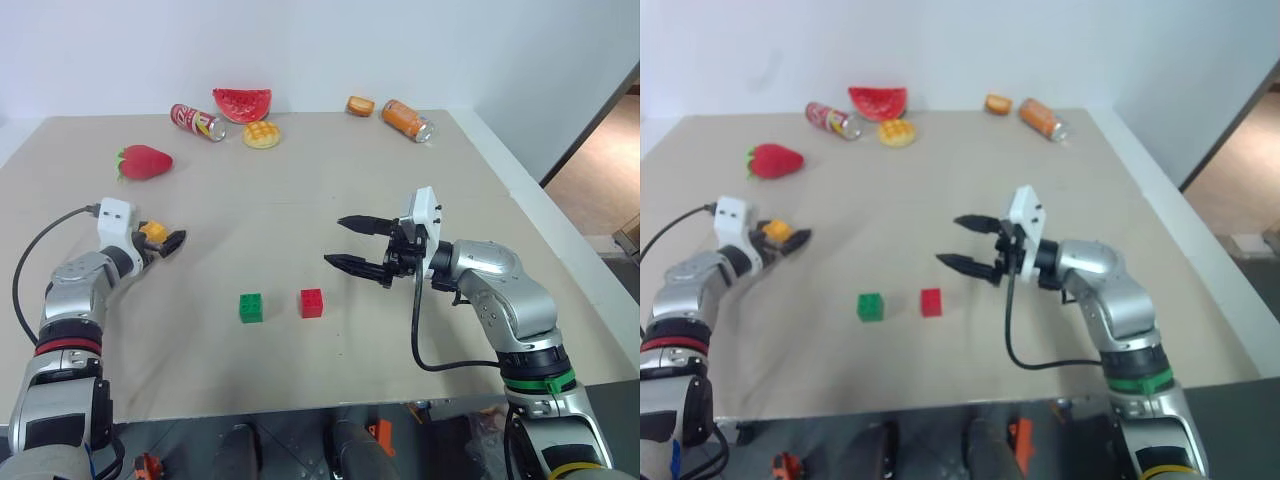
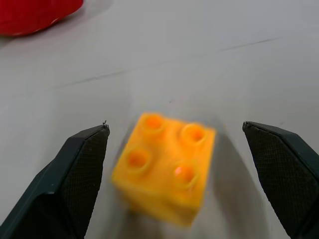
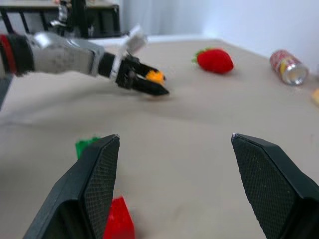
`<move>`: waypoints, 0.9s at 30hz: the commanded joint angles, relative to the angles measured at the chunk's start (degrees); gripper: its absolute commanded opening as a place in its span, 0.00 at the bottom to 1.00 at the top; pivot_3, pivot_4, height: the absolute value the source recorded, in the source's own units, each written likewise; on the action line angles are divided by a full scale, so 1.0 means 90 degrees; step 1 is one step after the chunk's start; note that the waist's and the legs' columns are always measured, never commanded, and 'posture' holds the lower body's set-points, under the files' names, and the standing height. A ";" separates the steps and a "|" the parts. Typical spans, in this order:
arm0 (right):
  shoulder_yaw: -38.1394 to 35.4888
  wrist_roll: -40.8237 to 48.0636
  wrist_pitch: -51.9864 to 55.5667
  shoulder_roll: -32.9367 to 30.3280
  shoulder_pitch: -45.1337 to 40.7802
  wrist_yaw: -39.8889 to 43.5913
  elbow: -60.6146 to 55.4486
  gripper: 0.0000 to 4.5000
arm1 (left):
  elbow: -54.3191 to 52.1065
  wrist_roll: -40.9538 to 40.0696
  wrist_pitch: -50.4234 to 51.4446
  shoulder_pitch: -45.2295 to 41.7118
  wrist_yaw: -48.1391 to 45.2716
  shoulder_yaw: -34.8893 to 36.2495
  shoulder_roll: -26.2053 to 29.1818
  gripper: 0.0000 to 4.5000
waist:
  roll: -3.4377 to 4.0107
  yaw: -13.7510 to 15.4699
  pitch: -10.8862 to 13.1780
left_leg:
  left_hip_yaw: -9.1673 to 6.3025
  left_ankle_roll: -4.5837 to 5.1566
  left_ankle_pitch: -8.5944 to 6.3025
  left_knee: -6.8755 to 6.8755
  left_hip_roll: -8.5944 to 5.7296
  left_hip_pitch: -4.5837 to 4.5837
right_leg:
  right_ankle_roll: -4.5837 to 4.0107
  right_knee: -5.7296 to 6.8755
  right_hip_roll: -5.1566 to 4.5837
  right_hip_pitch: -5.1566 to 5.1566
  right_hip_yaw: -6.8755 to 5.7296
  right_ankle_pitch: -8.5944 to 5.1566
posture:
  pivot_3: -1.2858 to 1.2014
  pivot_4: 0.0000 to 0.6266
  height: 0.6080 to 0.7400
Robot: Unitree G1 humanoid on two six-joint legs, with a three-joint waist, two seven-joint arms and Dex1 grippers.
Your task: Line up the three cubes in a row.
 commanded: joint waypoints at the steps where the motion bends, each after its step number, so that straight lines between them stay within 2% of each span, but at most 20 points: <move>1: -0.0277 0.0432 0.0199 0.0064 -0.0028 -0.0157 -0.0491 0.83 | 0.0066 0.0045 -0.0193 -0.0145 -0.0098 0.0017 0.0048 0.99 | 0.0000 0.0001 0.0000 | 0.0000 0.0000 0.0000 0.0000 0.0000 -0.0001 | 0.0000 0.0000 0.0000 0.0001 0.0000 0.0000 | 0.52 0.24 1.00; 11: -0.0126 0.0612 0.0384 0.0154 0.0100 -0.0370 -0.0737 0.83 | 0.0250 0.0146 -0.0324 -0.0247 -0.0214 -0.0022 -0.0001 0.99 | 0.0000 0.0002 0.0000 | 0.0000 0.0000 0.0000 0.0001 0.0000 -0.0001 | 0.0002 0.0000 -0.0001 0.0001 0.0000 0.0001 | 0.52 0.24 1.00; 27: 0.0150 0.0329 0.0137 0.0107 0.0097 -0.0126 -0.0425 0.83 | -0.1445 -0.0094 0.0275 0.0921 -0.0328 0.0177 0.0163 0.99 | 0.0000 -0.0002 0.0000 | -0.0001 0.0000 0.0000 0.0001 0.0001 0.0001 | 0.0001 0.0001 -0.0001 0.0002 0.0001 0.0000 | 0.52 0.24 1.00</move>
